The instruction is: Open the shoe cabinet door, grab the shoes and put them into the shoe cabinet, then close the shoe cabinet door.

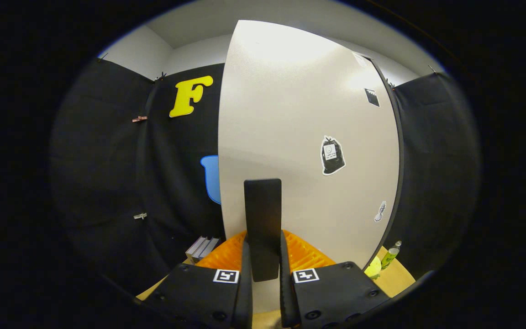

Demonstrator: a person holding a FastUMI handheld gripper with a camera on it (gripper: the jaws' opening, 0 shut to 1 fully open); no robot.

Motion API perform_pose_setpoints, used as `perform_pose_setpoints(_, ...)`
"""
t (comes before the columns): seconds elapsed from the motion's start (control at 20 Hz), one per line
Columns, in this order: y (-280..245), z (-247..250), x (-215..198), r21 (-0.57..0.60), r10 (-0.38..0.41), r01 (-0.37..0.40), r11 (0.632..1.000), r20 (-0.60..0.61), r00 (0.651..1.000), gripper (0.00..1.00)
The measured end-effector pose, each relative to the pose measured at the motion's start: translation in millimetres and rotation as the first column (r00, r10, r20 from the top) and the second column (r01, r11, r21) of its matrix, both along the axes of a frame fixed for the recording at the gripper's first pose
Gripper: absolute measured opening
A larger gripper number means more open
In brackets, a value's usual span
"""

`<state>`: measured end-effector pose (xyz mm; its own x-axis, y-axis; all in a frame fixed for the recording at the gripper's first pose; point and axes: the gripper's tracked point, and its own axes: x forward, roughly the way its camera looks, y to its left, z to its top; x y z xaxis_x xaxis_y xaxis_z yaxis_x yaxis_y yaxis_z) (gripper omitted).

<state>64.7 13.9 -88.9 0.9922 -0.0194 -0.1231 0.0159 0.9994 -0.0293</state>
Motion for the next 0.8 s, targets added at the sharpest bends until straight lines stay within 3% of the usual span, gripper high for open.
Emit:
perform_pose_setpoints(0.45,-64.0,14.7,-88.2,0.016,0.049,-0.049,0.999,-0.006,0.999,0.28)
perform_pose_setpoints(0.8,-137.0,22.2,-140.5,0.028,0.026,-0.026,0.999,-0.021,0.999,0.27)
